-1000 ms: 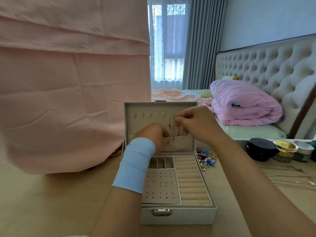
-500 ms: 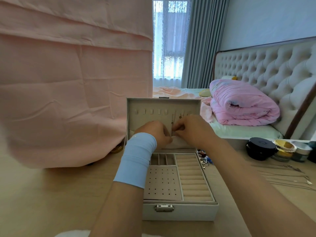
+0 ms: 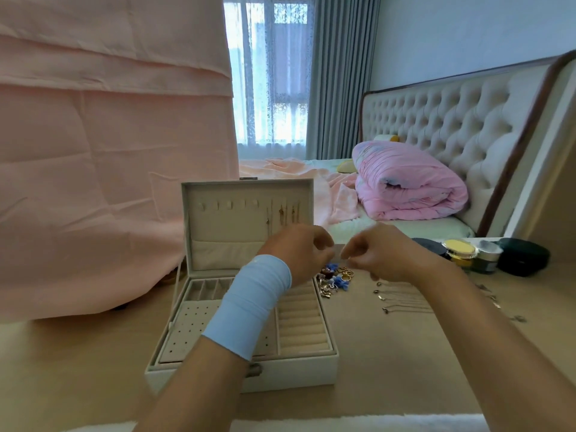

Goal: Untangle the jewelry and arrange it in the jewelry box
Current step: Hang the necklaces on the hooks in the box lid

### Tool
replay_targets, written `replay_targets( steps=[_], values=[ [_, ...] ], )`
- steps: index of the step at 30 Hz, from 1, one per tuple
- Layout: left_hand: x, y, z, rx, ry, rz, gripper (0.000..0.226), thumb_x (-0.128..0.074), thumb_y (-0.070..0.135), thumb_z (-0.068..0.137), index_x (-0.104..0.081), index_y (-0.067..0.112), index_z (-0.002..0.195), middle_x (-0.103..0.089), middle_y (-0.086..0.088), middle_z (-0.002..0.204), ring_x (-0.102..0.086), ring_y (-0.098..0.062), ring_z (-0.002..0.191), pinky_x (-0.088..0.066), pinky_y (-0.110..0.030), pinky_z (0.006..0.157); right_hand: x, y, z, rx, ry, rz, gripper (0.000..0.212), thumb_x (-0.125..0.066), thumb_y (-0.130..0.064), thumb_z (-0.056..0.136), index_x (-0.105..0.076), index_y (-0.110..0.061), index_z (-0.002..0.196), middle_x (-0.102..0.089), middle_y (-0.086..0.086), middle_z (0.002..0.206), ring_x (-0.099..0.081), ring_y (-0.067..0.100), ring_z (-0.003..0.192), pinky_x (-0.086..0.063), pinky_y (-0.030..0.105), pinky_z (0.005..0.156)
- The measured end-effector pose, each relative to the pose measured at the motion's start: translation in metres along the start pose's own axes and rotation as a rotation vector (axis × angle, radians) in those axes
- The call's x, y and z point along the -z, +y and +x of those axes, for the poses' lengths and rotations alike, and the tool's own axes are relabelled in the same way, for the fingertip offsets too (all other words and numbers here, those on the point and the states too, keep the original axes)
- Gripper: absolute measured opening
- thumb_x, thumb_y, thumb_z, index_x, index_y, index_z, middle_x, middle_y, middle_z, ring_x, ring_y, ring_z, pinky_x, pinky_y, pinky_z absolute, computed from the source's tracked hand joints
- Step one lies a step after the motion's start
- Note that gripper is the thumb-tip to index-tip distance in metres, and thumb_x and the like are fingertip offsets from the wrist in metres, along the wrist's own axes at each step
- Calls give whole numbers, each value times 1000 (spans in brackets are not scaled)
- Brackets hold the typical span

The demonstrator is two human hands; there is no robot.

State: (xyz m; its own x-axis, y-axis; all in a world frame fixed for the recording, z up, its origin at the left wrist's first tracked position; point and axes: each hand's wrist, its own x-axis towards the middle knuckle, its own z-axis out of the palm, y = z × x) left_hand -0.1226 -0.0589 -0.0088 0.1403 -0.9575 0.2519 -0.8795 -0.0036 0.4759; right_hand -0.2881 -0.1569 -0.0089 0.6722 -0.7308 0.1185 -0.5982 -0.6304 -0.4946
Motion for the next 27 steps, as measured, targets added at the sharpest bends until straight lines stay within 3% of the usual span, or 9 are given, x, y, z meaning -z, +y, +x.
replay_targets(
  steps=[5, 10, 14, 16, 19, 21, 27],
  values=[
    [-42, 30, -1, -105, -147, 167, 23, -56, 40, 94, -69, 33, 111, -62, 10, 111, -57, -12, 101, -46, -27, 88, 0, 53, -22, -205, -136, -123, 11, -74, -14, 87, -80, -23, 89, -74, -9, 89, -64, 5, 60, -53, 20, 55],
    [-77, 48, 6, -104, -307, 319, 32, -51, 38, 97, -61, 34, 127, -57, 9, 128, -50, -16, 122, -44, -38, 102, -9, 82, -26, -314, -181, -169, 12, -74, -13, 86, -79, -24, 88, -72, -4, 89, -69, 15, 70, -56, 23, 58],
    [-96, 63, 13, -147, -523, 518, 45, -46, 30, 100, -43, 34, 145, -41, -2, 147, -27, -24, 140, -32, -47, 112, -16, 84, -23, -331, -201, -144, 15, -76, -13, 86, -78, -18, 100, -70, -1, 94, -69, 15, 83, -62, 32, 78],
    [-102, 66, 16, -168, -562, 552, 46, -45, 28, 100, -43, 32, 146, -40, -6, 146, -27, -28, 139, -30, -46, 113, -16, 86, -24, -347, -197, -147, 14, -78, -12, 83, -79, -18, 96, -71, 0, 91, -69, 15, 80, -62, 32, 77],
    [-107, 62, 17, -167, -558, 555, 42, -45, 31, 100, -47, 38, 142, -42, -2, 144, -28, -27, 136, -32, -44, 112, -11, 88, -26, -342, -244, -145, 13, -79, -10, 80, -80, -19, 89, -72, 0, 82, -64, 13, 61, -56, 25, 60],
    [-108, 60, 18, -163, -544, 552, 39, -47, 32, 99, -52, 39, 137, -44, 1, 142, -31, -25, 135, -34, -43, 111, -8, 87, -27, -353, -282, -145, 12, -80, -12, 79, -81, -18, 89, -73, 0, 80, -62, 13, 57, -52, 25, 57],
    [-107, 59, 19, -67, -442, 448, 17, -61, 31, 92, -73, 34, 103, -66, 9, 115, -61, -20, 105, -54, -36, 91, -7, 84, -26, -329, -340, -154, 19, -84, -22, 79, -82, -21, 98, -74, -2, 98, -64, 12, 79, -54, 27, 69]
  ],
)
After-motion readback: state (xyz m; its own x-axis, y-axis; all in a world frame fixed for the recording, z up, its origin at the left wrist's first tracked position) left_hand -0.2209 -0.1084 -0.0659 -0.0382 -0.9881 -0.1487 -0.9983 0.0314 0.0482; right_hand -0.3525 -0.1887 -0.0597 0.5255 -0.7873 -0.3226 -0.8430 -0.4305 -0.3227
